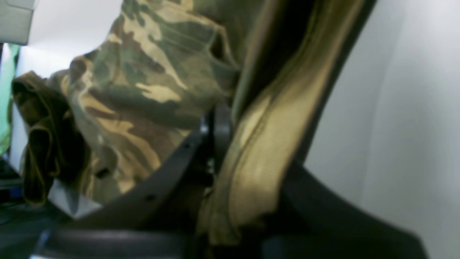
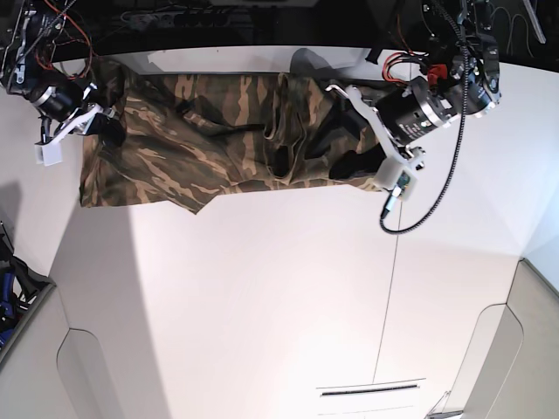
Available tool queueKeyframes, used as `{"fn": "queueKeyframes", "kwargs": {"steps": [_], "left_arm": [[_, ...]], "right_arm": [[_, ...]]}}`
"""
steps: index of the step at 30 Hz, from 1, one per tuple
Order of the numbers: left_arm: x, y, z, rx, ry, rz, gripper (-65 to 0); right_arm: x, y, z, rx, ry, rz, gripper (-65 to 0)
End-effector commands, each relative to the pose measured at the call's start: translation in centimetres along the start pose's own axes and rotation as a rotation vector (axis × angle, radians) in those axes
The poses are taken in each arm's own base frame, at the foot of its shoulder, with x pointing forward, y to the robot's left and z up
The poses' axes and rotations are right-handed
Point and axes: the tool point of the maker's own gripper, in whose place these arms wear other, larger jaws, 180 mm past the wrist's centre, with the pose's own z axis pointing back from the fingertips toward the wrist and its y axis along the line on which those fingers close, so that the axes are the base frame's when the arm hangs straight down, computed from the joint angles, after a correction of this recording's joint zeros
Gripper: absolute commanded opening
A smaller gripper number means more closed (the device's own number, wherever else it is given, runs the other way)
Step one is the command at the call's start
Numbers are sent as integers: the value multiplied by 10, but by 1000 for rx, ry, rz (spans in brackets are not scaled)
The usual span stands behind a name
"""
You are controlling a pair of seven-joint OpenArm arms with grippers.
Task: Fold the T-shirt properly
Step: 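Lift the strip end with the left gripper and fold it toward the right gripper, then fold the bundle over again with the right gripper toward the left gripper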
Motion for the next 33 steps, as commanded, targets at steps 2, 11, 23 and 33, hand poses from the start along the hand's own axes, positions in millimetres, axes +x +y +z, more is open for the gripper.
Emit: {"fn": "queueKeyframes", "kwargs": {"steps": [2, 11, 23, 33], "left_arm": [[15, 19, 13, 62, -54, 4, -316], [-7, 57, 50, 189, 37, 3, -316], [-58, 22, 29, 43, 127, 143, -316], [-100, -11, 0, -77, 193, 253, -316]], "right_arm": [[33, -14, 16, -39, -62, 52, -650], [116, -54, 70, -179, -125, 192, -650], [200, 22, 96, -83, -244, 438, -650], [152, 149, 76, 98, -247, 702, -650]]}}
